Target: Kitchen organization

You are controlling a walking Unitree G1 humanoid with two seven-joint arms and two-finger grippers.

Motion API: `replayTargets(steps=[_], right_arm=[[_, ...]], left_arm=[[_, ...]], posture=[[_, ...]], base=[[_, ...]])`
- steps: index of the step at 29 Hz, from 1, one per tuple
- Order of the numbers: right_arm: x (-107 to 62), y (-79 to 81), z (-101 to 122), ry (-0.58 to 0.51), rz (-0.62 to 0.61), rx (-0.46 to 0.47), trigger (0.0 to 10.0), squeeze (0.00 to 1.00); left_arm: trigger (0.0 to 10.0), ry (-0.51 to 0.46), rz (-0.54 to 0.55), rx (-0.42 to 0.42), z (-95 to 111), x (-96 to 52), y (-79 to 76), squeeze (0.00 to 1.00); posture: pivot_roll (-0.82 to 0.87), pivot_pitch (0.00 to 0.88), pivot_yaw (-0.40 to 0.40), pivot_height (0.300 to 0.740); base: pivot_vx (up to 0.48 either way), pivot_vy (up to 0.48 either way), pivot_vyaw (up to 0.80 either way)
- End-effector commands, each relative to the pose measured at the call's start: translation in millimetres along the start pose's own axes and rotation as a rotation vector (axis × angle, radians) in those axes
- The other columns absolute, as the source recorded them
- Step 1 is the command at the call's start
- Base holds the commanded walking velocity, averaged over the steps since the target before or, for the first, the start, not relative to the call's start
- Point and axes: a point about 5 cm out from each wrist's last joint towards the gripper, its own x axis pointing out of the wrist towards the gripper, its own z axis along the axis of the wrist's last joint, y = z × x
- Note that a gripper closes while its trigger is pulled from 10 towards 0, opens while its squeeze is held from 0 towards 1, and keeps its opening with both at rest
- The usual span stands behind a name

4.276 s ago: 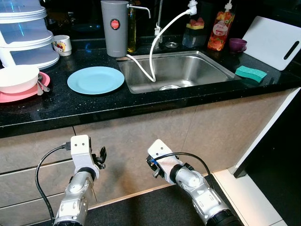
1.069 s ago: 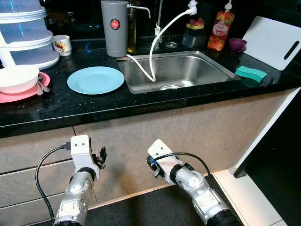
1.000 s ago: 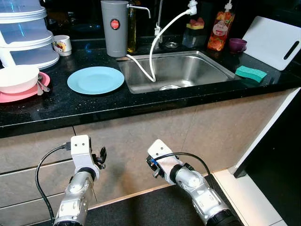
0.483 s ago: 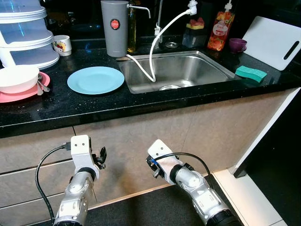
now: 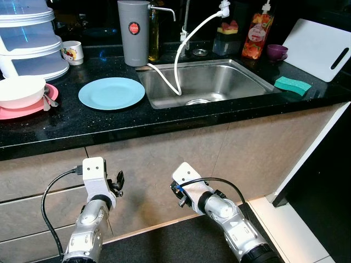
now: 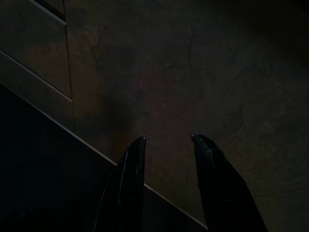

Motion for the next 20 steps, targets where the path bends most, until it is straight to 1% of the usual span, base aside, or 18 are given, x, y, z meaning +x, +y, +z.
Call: replayTargets(steps=[1, 20], right_arm=[[-1.9, 0.4, -2.6, 0.003, 0.000, 0.010, 10.0, 0.00], [-1.9, 0.8, -2.6, 0.003, 0.001, 0.010, 10.0, 0.00]], left_arm=[[10.0, 0.015, 0.002, -0.008, -4.1, -0.4, -0.4, 0.00], [10.0, 0.016, 0.001, -0.007, -3.9, -0.6, 0.2, 0.00]], posture=[[-0.10, 0.068, -0.006, 0.740], [-0.10, 0.069, -0.004, 0.740]], base=[[0.000, 0.000, 0.00], [0.000, 0.000, 0.00]])
